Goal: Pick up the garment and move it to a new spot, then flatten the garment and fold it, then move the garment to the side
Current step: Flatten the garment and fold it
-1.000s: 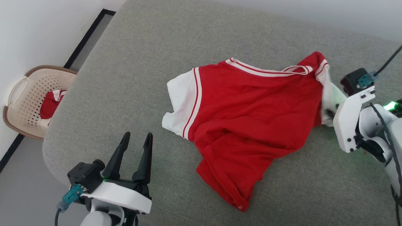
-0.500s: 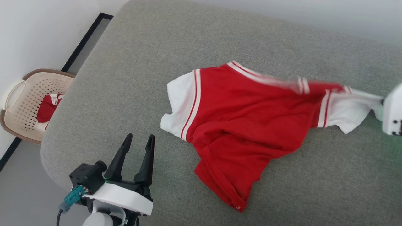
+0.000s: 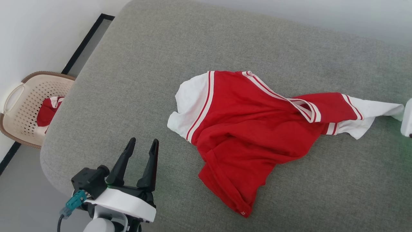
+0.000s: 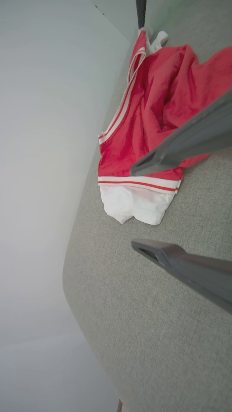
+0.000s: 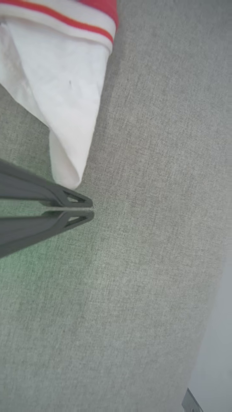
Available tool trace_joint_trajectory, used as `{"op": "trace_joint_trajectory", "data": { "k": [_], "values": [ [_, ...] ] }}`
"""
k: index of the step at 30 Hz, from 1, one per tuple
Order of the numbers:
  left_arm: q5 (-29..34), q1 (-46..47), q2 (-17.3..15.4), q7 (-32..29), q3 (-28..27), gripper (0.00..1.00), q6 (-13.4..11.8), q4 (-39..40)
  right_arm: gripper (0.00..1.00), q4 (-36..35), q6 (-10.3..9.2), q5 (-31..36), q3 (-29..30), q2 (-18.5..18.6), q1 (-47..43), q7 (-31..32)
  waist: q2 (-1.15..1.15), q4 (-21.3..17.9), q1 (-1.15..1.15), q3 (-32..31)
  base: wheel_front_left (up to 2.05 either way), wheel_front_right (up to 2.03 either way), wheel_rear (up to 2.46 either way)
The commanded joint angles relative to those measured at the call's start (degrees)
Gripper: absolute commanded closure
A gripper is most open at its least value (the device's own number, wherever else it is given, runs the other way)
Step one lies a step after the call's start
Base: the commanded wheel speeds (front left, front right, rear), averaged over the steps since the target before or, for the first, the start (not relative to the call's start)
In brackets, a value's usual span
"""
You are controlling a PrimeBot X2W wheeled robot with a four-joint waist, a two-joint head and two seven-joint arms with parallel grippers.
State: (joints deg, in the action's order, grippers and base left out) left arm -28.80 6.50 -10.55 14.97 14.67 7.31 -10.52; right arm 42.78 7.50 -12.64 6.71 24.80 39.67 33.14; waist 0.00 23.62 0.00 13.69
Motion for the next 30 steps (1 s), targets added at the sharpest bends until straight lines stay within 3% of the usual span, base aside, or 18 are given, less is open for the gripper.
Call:
{"op": "trace_joint_trajectory", "data": {
  "k": [1,3,4,5,11,18,30],
  "values": [
    [-0.5,0.1,-0.1,0.3,0.0,0.00,0.2,0.1,0.89,0.2,-0.02,0.2,-0.1,-0.4,0.4,-0.3,0.00,0.0,0.00,0.0,0.00,0.00,0.00],
    [-0.4,0.3,-0.1,0.3,0.1,0.00,0.2,0.1,0.53,0.3,-0.02,1.0,-0.6,-0.7,1.2,-1.3,0.00,0.0,0.00,0.1,0.00,0.00,0.00],
    [-0.4,0.3,-0.1,0.3,0.1,0.00,0.2,0.2,0.07,0.3,-0.02,1.4,-1.1,-0.8,1.6,-1.8,0.00,0.0,0.00,0.1,0.00,0.00,0.00],
    [-0.3,0.3,-0.2,0.3,0.0,0.00,0.2,0.2,0.00,0.4,-0.02,1.3,-1.5,-1.0,1.8,-2.0,0.00,-0.1,0.00,0.1,0.00,0.00,0.00],
    [0.2,0.2,-1.3,0.3,0.0,0.00,0.2,0.7,0.00,-2.2,-0.03,-0.1,-4.7,-1.8,2.4,-4.2,0.00,-1.9,0.00,-0.8,0.00,0.00,0.00],
    [0.1,1.5,-4.2,-1.3,1.1,0.00,0.2,2.0,0.00,-12.4,-0.02,-4.2,-8.0,-2.7,-1.2,-6.8,0.00,-5.7,0.00,-2.0,0.00,0.00,0.00],
    [-3.8,2.7,-9.1,-13.1,6.0,0.00,0.2,5.7,0.00,-32.7,-0.02,-5.8,-7.9,-5.8,-13.4,-12.1,0.00,-14.5,0.00,-3.9,0.00,0.00,0.00]
  ]
}}
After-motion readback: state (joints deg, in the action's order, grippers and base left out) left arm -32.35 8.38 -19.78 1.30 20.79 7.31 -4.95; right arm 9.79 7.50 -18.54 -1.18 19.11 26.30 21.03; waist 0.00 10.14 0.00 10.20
